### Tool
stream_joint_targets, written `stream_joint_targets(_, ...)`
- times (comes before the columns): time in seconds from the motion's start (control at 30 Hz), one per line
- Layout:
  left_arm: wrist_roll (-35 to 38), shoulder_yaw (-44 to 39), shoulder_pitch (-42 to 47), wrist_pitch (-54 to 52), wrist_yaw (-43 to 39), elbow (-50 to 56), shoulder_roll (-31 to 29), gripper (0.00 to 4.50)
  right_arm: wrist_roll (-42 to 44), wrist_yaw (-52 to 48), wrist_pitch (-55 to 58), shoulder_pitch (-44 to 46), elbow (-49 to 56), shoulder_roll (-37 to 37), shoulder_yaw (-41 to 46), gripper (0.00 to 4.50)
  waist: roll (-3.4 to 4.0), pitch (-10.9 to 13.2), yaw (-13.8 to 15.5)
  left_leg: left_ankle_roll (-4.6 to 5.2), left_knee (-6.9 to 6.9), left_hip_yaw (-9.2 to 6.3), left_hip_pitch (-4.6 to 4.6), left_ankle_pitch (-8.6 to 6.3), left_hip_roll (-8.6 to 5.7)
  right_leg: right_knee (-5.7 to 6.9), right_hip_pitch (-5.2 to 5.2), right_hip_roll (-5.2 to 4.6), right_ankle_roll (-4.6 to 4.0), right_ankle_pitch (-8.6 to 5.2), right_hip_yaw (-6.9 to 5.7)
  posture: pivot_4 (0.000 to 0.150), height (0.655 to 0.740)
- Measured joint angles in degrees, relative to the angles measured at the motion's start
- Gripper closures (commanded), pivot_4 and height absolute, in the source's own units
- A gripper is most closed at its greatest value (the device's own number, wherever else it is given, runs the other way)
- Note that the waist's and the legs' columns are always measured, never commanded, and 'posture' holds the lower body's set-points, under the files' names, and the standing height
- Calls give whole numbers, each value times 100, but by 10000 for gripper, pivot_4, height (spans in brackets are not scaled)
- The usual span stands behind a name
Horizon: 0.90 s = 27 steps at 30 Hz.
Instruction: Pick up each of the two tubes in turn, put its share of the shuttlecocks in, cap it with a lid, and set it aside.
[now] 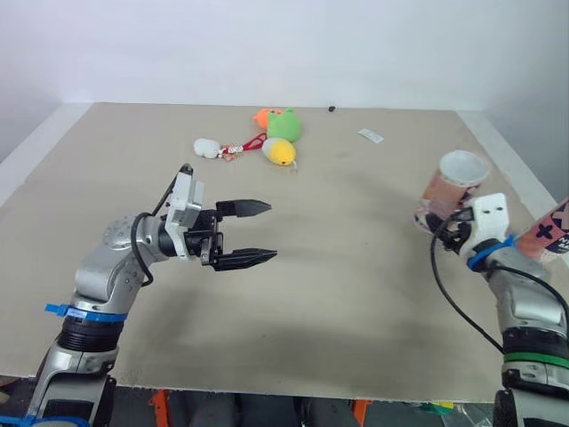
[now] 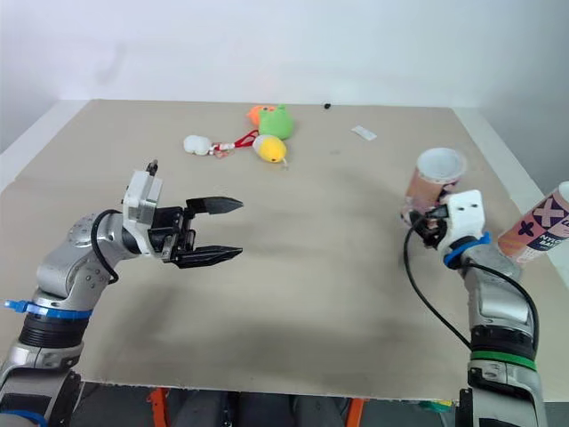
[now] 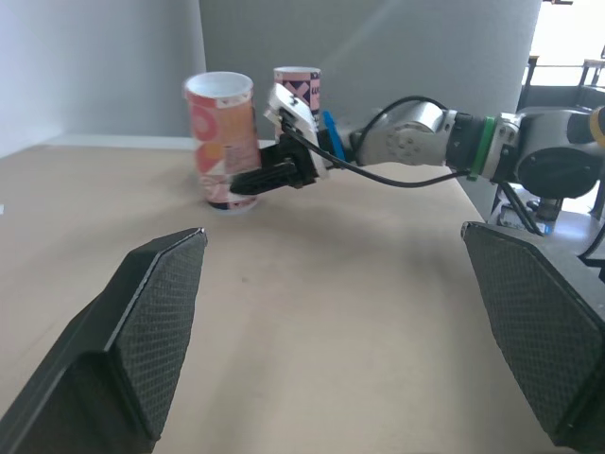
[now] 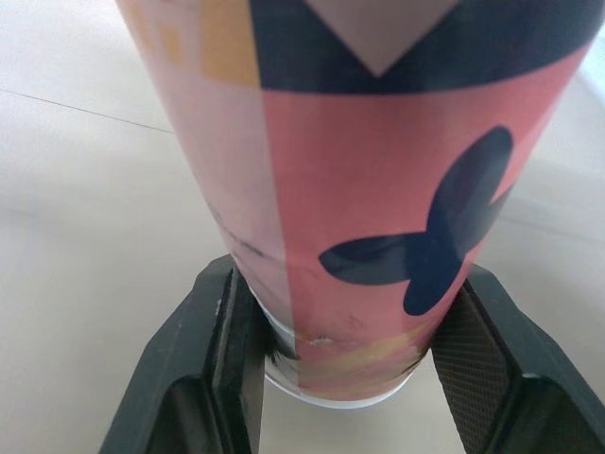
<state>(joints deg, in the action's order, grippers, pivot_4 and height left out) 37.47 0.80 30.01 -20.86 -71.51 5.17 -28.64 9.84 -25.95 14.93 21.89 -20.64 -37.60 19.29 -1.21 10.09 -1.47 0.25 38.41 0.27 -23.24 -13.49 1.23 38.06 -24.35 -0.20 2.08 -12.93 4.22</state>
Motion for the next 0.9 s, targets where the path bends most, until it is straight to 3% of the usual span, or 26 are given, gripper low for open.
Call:
stream_joint_targets(0.23,-52,117,191,6,-42,-221,146,0,184,242,144,37,-151,6,188,22553,-1,0,-6,0,0,5,1,0,1,-1,1,2,3,2,6,1500,7323)
stream_joint_targets(0.4,-53,121,282,-3,-40,-250,241,0,414,312,325,157,-420,82,342,3917,-2,0,-7,0,1,8,1,0,0,-4,3,1,7,4,8,1500,7323)
stream_joint_targets(0.47,-53,120,283,-20,-39,-250,241,0,461,325,398,137,-501,125,344,1578,0,1,-8,0,-1,9,1,0,0,-5,1,2,7,4,10,1500,7323)
stream_joint_targets(0.9,-52,91,329,-30,-30,-262,231,0,581,110,450,-155,-301,88,343,1578,1,1,-9,0,-1,13,3,0,1,-5,0,2,8,3,14,1500,7323)
